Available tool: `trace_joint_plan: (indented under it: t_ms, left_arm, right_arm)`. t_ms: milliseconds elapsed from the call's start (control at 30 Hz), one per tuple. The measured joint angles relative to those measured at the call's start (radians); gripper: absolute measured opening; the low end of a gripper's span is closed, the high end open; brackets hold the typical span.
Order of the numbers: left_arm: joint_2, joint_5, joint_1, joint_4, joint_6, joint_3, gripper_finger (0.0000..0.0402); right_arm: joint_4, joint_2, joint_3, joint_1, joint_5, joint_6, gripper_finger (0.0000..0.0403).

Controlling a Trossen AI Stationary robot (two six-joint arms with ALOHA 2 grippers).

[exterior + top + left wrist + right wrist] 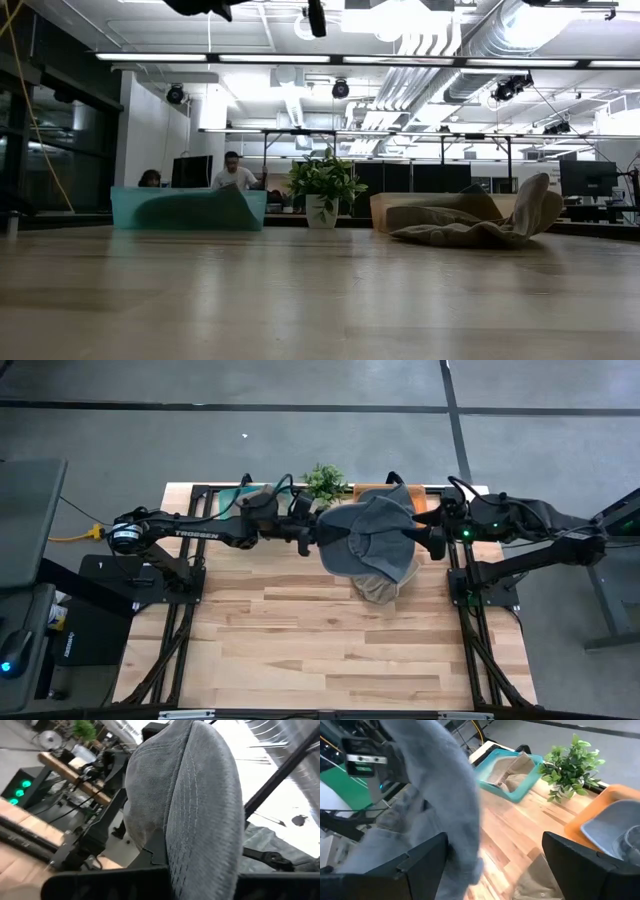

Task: Pick & Place hat
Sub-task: Put the blue cap into the orange bin

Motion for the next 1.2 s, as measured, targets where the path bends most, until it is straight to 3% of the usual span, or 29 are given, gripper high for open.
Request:
trace_joint_plan:
  t_ms: [367, 900, 1067, 1200]
  left_arm:
    - [0.000, 0.044, 0.000, 0.043, -0.018, 0.000, 0.0000]
    - [0.000, 0.074, 0.000, 0.076, -0.026, 0.027, 0.0000]
    - [0.000, 0.074, 0.000, 0.060, -0.026, 0.027, 0.0000]
    - [0.000, 0.074, 0.000, 0.061, -0.026, 0.027, 0.0000]
  right_arm:
    - [0.196, 0.015, 0.000, 0.000, -0.082, -0.002, 0.0317]
    - [0.357, 0.162, 0.000, 0.000, -0.201, -0.022, 0.0314]
    - [0.362, 0.164, 0.000, 0.000, -0.184, -0.022, 0.0283]
    - [0.365, 0.161, 0.000, 0.000, -0.179, -0.022, 0.0233]
